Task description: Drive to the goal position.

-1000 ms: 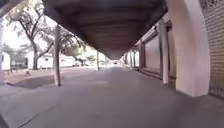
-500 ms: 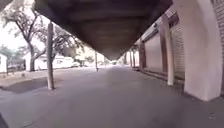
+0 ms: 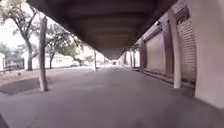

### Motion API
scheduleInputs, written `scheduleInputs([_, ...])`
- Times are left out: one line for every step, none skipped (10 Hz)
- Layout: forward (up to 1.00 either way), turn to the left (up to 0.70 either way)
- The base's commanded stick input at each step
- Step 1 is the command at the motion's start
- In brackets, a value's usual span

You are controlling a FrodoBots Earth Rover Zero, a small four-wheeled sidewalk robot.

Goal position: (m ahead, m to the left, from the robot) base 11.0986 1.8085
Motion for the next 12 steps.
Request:
scheduleInputs([0.7, 0.0])
scheduleInputs([0.7, 0.0])
scheduleInputs([0.7, 0.0])
scheduleInputs([0.7, 0.0])
scheduleInputs([0.7, 0.0])
scheduleInputs([0.7, 0.0])
scheduleInputs([0.7, 0.0])
scheduleInputs([0.7, 0.0])
scheduleInputs([0.7, 0.0])
scheduleInputs([0.7, 0.0])
scheduleInputs([0.7, 0.0])
scheduleInputs([0.7, 0.0])
